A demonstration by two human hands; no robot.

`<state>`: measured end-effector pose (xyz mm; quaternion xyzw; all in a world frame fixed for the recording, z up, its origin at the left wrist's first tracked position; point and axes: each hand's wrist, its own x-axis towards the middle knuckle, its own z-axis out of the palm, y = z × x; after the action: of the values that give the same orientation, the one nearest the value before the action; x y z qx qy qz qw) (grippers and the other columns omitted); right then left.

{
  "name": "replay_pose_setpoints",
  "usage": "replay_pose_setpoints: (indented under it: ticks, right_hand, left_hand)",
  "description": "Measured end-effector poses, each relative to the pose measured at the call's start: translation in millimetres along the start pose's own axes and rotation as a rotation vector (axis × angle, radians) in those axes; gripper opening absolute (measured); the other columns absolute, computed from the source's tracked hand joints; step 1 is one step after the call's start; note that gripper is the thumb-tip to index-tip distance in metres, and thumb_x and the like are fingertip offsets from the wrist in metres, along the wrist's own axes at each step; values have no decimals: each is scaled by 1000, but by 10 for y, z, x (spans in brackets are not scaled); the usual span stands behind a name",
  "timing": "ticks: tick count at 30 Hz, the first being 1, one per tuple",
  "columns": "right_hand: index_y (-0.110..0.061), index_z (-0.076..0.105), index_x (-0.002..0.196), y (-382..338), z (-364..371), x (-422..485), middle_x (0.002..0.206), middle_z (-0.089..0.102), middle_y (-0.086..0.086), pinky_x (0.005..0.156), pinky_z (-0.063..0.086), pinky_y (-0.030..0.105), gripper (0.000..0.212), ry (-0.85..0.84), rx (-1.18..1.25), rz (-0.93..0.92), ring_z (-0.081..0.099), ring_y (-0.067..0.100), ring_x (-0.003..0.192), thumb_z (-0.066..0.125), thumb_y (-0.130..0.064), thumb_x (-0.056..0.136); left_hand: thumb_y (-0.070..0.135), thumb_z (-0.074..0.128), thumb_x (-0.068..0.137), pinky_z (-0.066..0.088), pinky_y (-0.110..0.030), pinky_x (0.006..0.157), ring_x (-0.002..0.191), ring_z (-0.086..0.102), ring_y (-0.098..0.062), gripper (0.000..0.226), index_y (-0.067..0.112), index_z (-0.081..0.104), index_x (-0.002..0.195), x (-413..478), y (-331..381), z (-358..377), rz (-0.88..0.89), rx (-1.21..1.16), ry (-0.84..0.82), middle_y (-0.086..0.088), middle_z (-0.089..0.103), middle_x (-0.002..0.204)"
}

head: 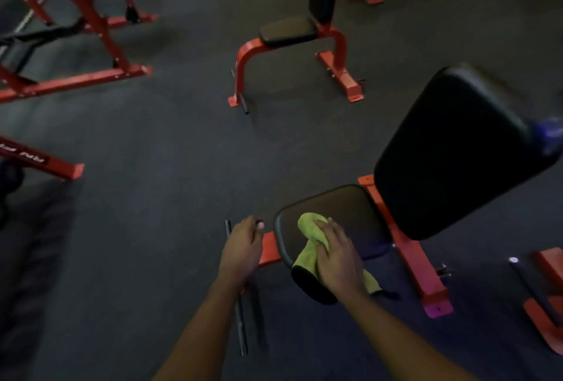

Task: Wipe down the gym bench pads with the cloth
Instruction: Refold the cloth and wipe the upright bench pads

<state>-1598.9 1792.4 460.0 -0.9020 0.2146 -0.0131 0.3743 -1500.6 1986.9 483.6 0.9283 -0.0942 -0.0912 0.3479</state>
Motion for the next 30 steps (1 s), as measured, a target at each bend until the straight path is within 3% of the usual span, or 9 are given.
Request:
replay_pose_setpoints:
  ticks: [2, 5, 9, 12, 16, 19, 23, 26, 30]
  right_hand:
    - [-44, 40, 148, 193, 380, 241, 163, 31, -8, 101, 47, 42, 53, -47, -195, -89, 38, 24, 138, 53, -37, 97]
    - [-52, 25, 153, 567, 1033, 541, 166, 27, -2, 110, 32, 51, 64, -183, -484, -192, 29, 30, 145, 48, -55, 93]
    - [-63, 1, 152, 1029, 1798, 652, 170, -17, -7, 111, 5, 77, 72, -157, -618, -294, -13, 38, 155, 32, -77, 89]
    - [-59, 16, 154, 1179, 2036, 690, 171, -11, -3, 107, 10, 81, 80, 40, -597, -372, -7, 41, 156, 30, -89, 81]
    - [-53, 27, 152, 1226, 2076, 815, 171, -16, 1, 109, 16, 78, 81, 119, -622, -418, -10, 38, 156, 31, -88, 79]
    - [-47, 44, 145, 1176, 2022, 905, 164, 17, 4, 110, 27, 66, 71, 221, -574, -385, 8, 29, 151, 40, -81, 83]
    - [-37, 66, 119, 1183, 2008, 844, 128, 55, -5, 97, 30, 53, 57, 478, -515, -459, 43, 20, 129, 50, -78, 83]
    - [-47, 41, 148, 1284, 2211, 700, 165, 28, -6, 107, 11, 73, 82, 303, -616, -422, 12, 31, 155, 18, -91, 83]
    - [-53, 15, 154, 1175, 2277, 1092, 171, 6, -10, 103, 8, 82, 74, 139, -708, -450, -6, 34, 157, 14, -83, 86]
  left_hand:
    - [25, 43, 102, 46, -37, 77, 93, 58, -24, 19, 14, 59, 100, 194, -373, 319, -4, -5, 27, -6, 65, 100]
    - [24, 42, 102, 47, -39, 76, 89, 59, -25, 20, 14, 57, 94, 493, -990, 859, -12, -9, 64, -5, 65, 95]
    - [33, 37, 104, 50, -43, 85, 97, 63, -30, 32, 13, 63, 105, 892, -1707, 1507, -55, 30, 64, -9, 69, 103]
    - [46, 29, 104, 41, -44, 97, 111, 61, -33, 50, 14, 67, 114, 1145, -2027, 1873, -104, 104, 29, -13, 69, 116]
    - [46, 28, 103, 44, -40, 88, 104, 63, -38, 59, 5, 71, 102, 1243, -2245, 2203, -85, 254, 111, -21, 69, 109]
    - [43, 30, 102, 46, -39, 86, 103, 63, -39, 56, 3, 71, 102, 1287, -2311, 2303, -39, 288, 223, -22, 69, 108]
    - [37, 28, 104, 46, -41, 90, 108, 60, -40, 52, 3, 68, 106, 1312, -2304, 2318, 27, 346, 244, -21, 67, 113]
    - [37, 27, 104, 44, -40, 91, 111, 58, -39, 52, 3, 68, 106, 1316, -2293, 2285, 24, 376, 206, -19, 66, 116]
    - [38, 28, 100, 44, -39, 88, 111, 58, -38, 51, 5, 66, 102, 1373, -2312, 2253, -28, 365, 174, -18, 66, 117]
